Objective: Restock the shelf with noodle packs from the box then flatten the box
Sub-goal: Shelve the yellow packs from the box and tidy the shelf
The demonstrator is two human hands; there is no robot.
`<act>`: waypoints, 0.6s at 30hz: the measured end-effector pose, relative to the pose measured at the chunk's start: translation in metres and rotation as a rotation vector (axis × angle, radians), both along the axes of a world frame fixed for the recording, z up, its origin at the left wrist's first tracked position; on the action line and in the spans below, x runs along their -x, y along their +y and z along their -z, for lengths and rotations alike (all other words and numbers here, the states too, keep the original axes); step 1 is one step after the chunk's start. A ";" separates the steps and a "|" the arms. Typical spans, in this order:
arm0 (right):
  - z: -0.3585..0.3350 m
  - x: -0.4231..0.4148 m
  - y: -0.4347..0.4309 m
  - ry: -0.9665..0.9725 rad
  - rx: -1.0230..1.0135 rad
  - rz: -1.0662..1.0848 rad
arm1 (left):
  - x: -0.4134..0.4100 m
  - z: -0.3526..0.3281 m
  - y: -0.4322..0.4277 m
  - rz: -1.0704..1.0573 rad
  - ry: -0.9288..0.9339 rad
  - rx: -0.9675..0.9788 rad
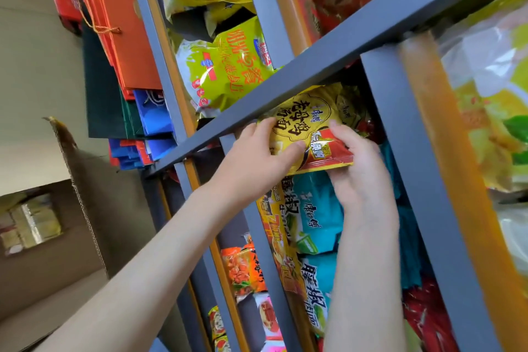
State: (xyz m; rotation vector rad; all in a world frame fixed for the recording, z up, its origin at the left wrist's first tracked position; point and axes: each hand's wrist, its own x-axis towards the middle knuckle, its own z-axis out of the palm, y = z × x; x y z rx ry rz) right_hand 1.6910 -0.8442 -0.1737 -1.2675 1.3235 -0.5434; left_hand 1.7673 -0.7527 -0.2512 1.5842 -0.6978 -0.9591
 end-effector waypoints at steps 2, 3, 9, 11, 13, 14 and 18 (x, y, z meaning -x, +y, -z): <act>0.001 -0.005 -0.010 0.081 0.087 -0.046 | -0.002 0.000 -0.009 -0.005 -0.035 -0.057; 0.001 -0.007 -0.015 0.146 0.142 -0.078 | -0.004 0.000 -0.014 0.003 -0.054 -0.086; 0.007 -0.012 -0.044 0.487 0.264 -0.185 | -0.007 0.008 -0.043 0.086 -0.168 -0.181; 0.012 -0.012 -0.049 0.524 0.209 -0.206 | -0.006 0.014 -0.053 0.072 -0.217 -0.177; 0.020 -0.009 -0.054 0.600 0.160 -0.287 | -0.006 0.021 -0.063 0.044 -0.277 -0.171; 0.022 -0.007 -0.055 0.676 0.169 -0.344 | -0.007 0.024 -0.067 0.040 -0.311 -0.171; 0.027 -0.003 -0.064 0.787 0.334 -0.454 | -0.007 0.033 -0.081 0.040 -0.392 -0.146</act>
